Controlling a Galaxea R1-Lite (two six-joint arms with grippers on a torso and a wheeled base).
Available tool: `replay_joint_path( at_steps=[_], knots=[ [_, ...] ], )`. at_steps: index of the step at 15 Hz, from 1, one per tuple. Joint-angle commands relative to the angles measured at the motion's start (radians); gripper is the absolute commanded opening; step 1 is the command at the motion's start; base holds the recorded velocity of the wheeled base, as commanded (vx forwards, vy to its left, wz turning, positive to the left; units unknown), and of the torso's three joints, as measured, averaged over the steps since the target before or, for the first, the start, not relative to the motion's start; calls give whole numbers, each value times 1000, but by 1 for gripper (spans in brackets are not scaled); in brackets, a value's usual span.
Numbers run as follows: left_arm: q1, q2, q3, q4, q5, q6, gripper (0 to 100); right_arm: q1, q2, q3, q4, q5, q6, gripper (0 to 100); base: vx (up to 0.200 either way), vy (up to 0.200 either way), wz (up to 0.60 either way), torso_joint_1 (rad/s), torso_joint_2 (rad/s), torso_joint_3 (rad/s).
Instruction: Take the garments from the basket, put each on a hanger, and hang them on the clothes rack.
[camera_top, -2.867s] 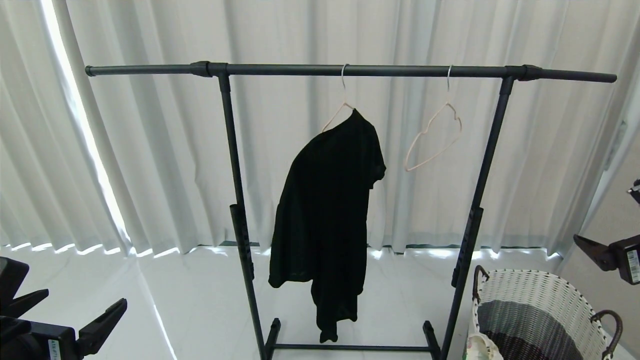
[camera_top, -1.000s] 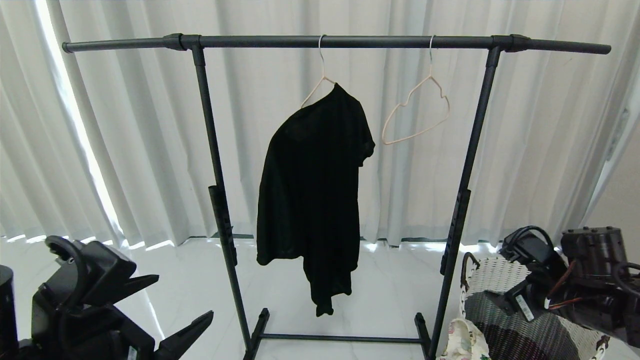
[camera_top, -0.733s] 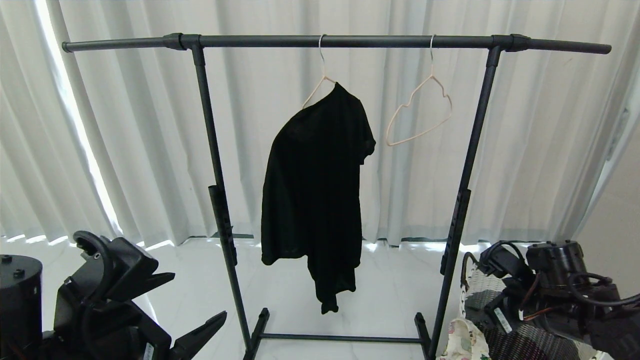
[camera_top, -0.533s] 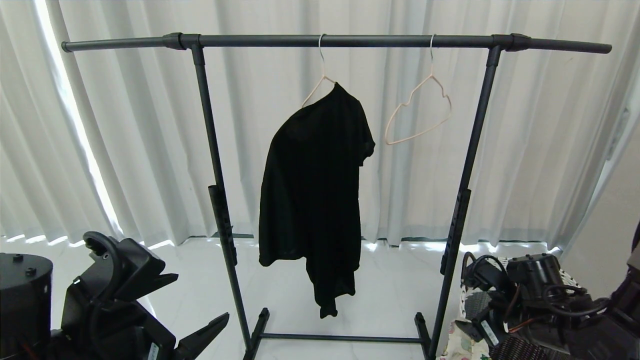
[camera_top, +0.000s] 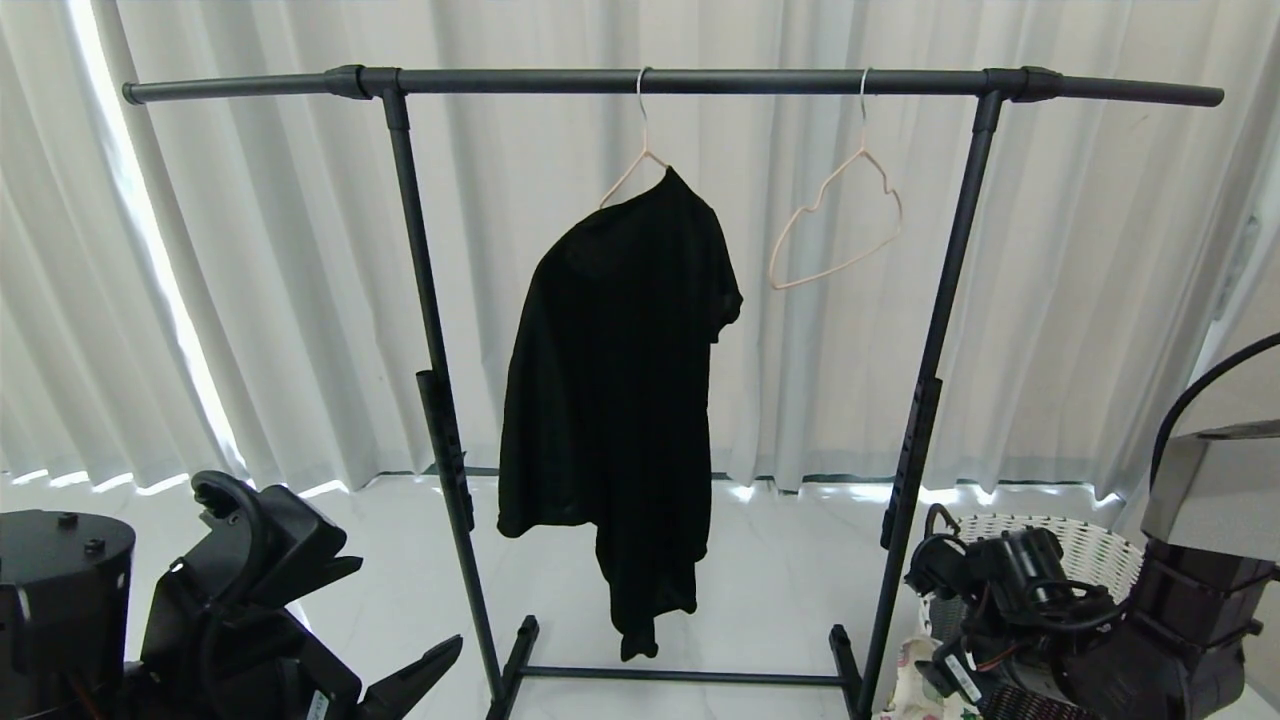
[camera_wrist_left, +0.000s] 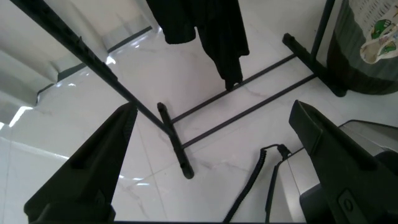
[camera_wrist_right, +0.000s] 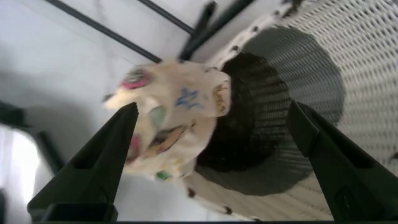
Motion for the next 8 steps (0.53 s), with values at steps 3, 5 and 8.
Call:
replay_joint_path(
  at_steps=[3,5,8],
  knots=[
    [0,0,0,-1,1,0,100,-1,54,-23,0,-25,0,100,0,0,0,0,0,0],
    [0,0,0,-1,1,0,100,-1,54,-23,0,-28,1,100,0,0,0,0,0,0],
    [0,-5,1,-1,1,-2,100,0,50,-23,-9,-73,1,0,0,0,0,0,0,0]
  ],
)
